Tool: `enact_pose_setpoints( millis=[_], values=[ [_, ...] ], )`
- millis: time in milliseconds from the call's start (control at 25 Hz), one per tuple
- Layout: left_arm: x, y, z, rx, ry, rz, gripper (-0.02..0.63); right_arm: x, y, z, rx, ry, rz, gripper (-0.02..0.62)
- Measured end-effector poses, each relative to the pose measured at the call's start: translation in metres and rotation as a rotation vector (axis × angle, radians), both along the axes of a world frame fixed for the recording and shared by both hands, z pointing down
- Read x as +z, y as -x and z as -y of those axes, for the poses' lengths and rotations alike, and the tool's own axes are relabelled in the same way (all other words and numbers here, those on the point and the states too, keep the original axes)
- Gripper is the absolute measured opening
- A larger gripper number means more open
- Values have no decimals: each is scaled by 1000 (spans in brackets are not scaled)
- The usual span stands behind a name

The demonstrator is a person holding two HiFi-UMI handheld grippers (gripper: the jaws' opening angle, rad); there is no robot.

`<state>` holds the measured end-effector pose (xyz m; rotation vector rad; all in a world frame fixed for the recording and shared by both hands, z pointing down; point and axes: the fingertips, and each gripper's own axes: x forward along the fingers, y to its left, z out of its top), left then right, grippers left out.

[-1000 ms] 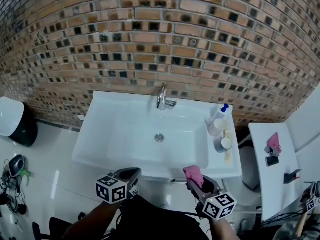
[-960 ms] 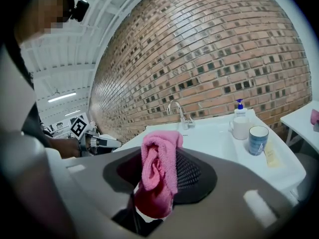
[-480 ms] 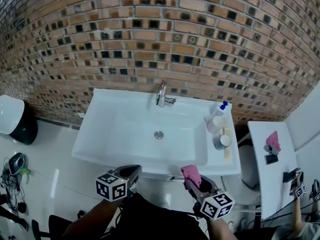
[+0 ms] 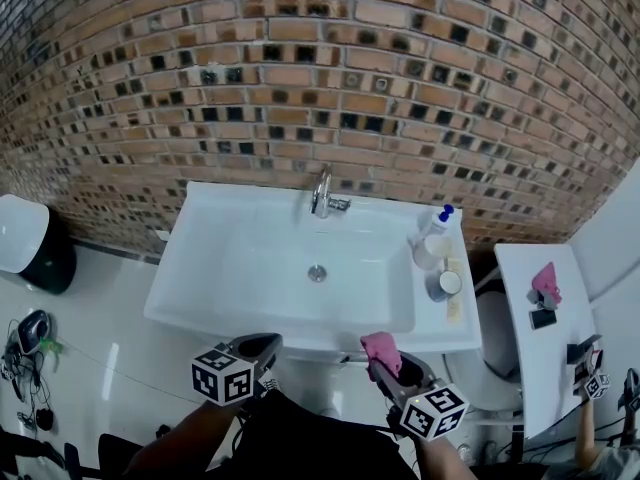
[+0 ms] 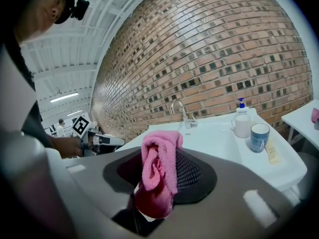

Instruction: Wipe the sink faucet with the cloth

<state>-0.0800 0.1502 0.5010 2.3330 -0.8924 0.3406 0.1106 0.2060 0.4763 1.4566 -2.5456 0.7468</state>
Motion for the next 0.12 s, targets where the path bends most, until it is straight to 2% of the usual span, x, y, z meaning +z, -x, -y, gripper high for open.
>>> enact_pose_setpoints(
  millis=[120],
  values=[
    [-1, 1, -1, 0, -1, 1, 6, -1, 2, -1, -7, -2, -4, 163]
  ],
)
